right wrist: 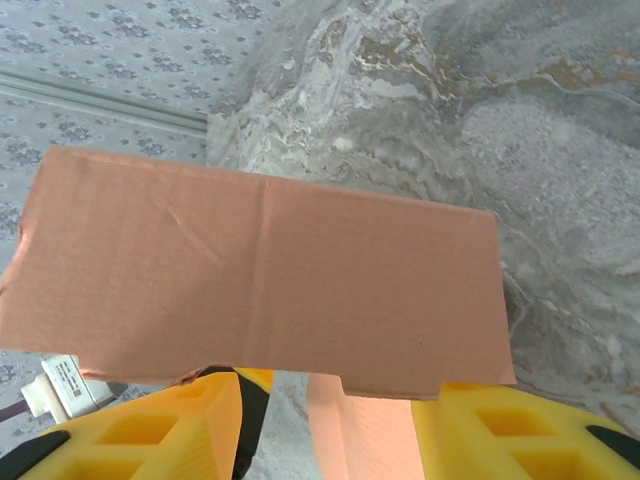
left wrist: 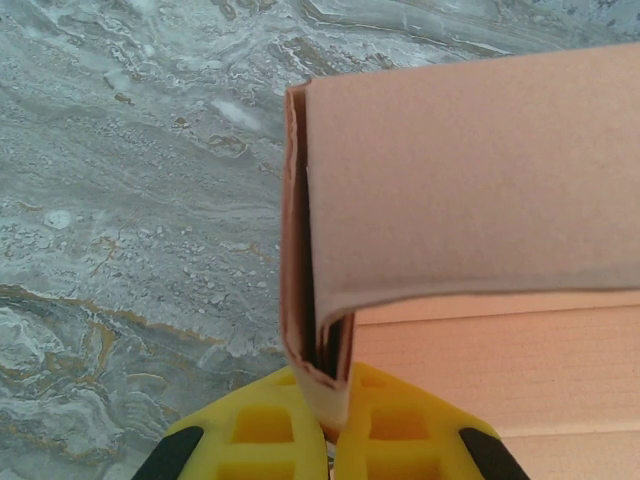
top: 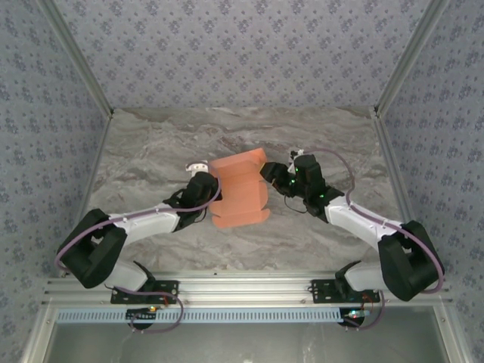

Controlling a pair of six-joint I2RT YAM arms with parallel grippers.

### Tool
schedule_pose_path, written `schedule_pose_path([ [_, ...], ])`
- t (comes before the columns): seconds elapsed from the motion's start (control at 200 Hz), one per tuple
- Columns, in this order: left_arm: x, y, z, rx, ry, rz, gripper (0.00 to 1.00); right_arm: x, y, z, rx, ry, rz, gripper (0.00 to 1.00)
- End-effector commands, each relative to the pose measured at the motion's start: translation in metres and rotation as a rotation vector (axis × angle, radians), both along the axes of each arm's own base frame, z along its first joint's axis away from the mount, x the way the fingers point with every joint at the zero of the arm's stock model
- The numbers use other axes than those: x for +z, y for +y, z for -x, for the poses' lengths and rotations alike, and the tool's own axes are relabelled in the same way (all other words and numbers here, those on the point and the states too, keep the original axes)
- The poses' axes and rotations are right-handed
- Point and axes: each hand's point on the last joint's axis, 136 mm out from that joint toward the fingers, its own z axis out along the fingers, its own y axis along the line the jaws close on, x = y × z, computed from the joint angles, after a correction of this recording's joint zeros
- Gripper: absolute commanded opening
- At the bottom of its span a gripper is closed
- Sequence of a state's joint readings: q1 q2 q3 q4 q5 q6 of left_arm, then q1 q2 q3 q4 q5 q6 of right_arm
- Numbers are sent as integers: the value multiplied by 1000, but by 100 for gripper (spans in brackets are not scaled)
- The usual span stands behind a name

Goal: Fold the paper box

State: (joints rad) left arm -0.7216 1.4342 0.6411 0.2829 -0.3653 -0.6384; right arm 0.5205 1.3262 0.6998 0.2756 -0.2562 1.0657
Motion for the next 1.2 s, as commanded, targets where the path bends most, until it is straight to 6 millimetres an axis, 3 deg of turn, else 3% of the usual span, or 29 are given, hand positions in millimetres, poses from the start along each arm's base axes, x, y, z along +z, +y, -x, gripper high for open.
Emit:
schedule_pose_path([
  [0.0,4,-8,-3,-15,10,26,0,12,9,-6,22,-90,-7,52],
  [0.12,2,-2,-4,22,30,48,0,16,15,6,95,-179,79,56],
  [0.305,17,-9,-5,-9,53,92,0,12,4,20,99,-268,258,57],
  [0.53,4,3,-3,82,131,87,0,12,-10,22,42,-301,316,63],
  [0.61,2,-2,-3,77,154,114,0,9,-11,24,30,-294,320,66],
  [0.789,4,-12,-3,57,175,170,0,2,-21,18,-42,-268,320,72],
  [1.194,1,-30,5,-18,232,233,0,17,-5,-2,-36,-313,222,75],
])
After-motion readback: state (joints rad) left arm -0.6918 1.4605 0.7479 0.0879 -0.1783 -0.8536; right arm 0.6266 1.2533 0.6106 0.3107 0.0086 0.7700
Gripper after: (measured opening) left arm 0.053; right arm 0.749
